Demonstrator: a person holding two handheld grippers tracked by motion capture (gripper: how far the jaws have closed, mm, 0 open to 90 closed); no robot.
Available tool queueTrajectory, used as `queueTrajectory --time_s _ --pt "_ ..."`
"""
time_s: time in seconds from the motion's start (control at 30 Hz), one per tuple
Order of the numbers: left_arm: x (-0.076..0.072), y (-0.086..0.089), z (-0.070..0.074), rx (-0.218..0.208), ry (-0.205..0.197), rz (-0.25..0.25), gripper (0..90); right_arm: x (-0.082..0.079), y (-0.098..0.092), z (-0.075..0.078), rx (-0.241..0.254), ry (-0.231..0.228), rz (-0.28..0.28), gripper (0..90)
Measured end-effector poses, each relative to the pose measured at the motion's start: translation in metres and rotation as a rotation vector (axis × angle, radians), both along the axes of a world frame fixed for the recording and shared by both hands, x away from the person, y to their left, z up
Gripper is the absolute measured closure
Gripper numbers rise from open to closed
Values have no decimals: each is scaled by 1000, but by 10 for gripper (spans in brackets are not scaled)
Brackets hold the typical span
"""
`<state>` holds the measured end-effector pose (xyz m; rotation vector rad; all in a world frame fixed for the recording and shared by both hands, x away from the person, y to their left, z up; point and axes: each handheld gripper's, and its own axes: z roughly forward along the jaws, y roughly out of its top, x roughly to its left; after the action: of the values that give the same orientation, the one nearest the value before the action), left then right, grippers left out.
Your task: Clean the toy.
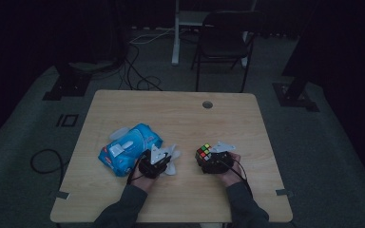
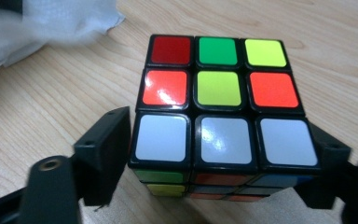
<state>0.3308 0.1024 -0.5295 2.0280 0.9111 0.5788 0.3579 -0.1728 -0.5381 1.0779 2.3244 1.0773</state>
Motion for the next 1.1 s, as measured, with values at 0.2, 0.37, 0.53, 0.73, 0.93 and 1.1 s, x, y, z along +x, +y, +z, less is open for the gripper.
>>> queueTrajectory --time_s 0.2,0.37,0.53,0.73,0.93,1.1 --pt "-1 3 2 -19 1 -8 657 -2 -4 5 32 -10 -10 153" --pt "-3 5 6 -36 -3 -11 619 -6 -7 13 52 -43 -6 140" --pt "-6 8 12 -57 -18 -14 596 -11 -11 20 69 -70 1 139" --pt "-9 15 17 -72 -27 4 590 -14 -24 28 102 -94 -24 145" --pt "-12 27 18 -89 -18 32 590 -16 -37 28 115 -96 -48 162" --pt "-16 35 17 -96 -15 52 590 -16 -43 29 124 -107 -75 174"
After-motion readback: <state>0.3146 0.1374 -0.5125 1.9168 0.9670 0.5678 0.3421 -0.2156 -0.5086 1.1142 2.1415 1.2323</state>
